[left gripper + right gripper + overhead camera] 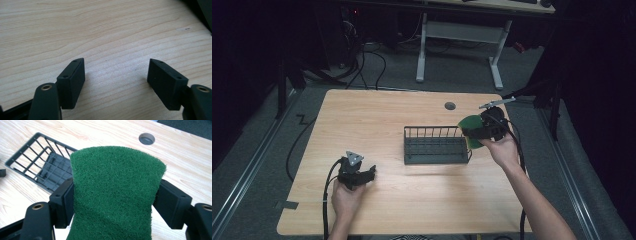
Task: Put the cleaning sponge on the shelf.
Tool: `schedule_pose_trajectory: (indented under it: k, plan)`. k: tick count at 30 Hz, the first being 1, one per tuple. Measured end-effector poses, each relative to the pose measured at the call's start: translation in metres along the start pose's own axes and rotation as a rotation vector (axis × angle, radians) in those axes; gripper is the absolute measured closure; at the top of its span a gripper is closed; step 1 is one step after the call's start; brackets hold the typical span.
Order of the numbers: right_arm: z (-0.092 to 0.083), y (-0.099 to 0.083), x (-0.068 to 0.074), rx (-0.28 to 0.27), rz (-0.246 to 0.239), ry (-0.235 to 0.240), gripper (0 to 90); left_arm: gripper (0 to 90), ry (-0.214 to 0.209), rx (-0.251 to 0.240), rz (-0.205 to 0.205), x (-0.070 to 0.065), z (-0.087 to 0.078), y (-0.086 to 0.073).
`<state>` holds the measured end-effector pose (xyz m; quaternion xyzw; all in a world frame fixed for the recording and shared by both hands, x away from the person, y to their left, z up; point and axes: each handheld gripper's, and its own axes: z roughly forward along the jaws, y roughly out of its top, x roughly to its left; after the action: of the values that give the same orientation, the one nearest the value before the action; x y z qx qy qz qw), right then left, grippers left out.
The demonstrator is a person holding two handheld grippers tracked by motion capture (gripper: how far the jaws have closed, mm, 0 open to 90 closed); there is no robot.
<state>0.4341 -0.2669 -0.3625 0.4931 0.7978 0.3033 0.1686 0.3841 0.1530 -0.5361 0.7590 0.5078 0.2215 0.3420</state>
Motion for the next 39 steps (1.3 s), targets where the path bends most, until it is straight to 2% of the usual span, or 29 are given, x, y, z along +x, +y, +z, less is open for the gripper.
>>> schedule_pose_trajectory:
  k: [12, 18, 26, 39]
  plan:
    - [0.011, 0.023, 0.015, -0.003, -0.022, 0.003, 25.7, 30.8, -0.001, 0.001, 0.0, 0.0, 0.0, 0.0]
    - [0.03, 0.031, 0.017, 0.022, -0.009, -0.013, 25.7, 30.8, -0.002, -0.001, 0.001, 0.0, 0.0, 0.0]
    - [0.054, 0.032, 0.017, 0.074, 0.002, -0.021, 25.6, 30.8, -0.004, 0.0, 0.003, -0.001, 0.0, 0.0]
    - [0.071, 0.031, 0.021, 0.107, 0.033, -0.023, 25.4, 30.8, -0.006, 0.0, 0.006, -0.001, 0.0, 0.0]
